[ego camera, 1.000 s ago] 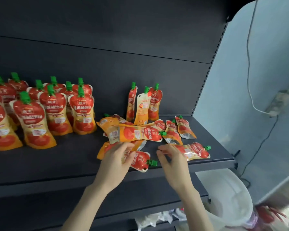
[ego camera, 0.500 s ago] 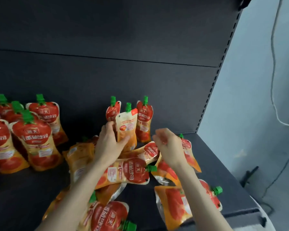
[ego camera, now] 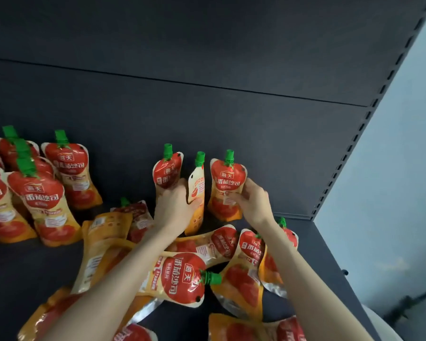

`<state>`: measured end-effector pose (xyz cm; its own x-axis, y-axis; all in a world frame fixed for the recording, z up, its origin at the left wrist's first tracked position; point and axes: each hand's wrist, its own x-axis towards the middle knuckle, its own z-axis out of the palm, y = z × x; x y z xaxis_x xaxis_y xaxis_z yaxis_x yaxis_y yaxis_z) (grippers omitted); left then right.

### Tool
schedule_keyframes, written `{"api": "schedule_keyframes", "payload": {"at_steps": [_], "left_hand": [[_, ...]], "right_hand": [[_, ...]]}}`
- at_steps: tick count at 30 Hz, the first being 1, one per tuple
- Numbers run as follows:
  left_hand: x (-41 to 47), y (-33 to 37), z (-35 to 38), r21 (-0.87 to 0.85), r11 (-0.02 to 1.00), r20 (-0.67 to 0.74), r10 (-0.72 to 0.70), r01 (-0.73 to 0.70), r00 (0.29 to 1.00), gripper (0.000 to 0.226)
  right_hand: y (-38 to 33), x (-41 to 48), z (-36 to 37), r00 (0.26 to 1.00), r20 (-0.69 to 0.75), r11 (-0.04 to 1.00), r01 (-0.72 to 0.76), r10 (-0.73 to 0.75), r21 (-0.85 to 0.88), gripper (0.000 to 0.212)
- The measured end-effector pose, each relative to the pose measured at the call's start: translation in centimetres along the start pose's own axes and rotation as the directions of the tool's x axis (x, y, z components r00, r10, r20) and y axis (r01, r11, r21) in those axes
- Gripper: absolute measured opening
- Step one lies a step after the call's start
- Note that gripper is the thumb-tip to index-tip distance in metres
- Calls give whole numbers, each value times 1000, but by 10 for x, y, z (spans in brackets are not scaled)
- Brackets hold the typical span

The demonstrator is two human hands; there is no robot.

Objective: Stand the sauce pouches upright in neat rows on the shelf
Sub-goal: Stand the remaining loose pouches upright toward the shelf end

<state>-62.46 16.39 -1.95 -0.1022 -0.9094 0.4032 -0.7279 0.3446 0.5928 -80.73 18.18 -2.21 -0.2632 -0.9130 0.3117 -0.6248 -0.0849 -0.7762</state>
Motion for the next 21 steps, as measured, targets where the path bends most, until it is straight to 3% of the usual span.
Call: {"api": "schedule_keyframes", "payload": {"at_steps": [4,7,10,14,18,21], "left_hand": [[5,16,15,60,997,-51,55,-52,997,34],[6,13,18,15,1000,-23,10,-10,1000,48],[10,2,9,-167,984,142,-38,62,989,69],[21,-11,-2,-385,901,451,-6,200,892,97],[31,-12,-1,-450,854,532,21,262,847,102],[35,-13,5,-408,886,537,39,219,842,94]], "right_hand": [[17,10,-21,999,30,999,24,-25,30,21],[28,12,-27,997,56,997,42,-46,66,20],[33,13,-28,995,76,994,64,-71,92,23],[36,12,-26,996,72,991,50,-59,126,22],[36,9,-26,996,71,990,37,-47,138,24],[35,8,-27,995,82,985,43,-57,165,23]]}}
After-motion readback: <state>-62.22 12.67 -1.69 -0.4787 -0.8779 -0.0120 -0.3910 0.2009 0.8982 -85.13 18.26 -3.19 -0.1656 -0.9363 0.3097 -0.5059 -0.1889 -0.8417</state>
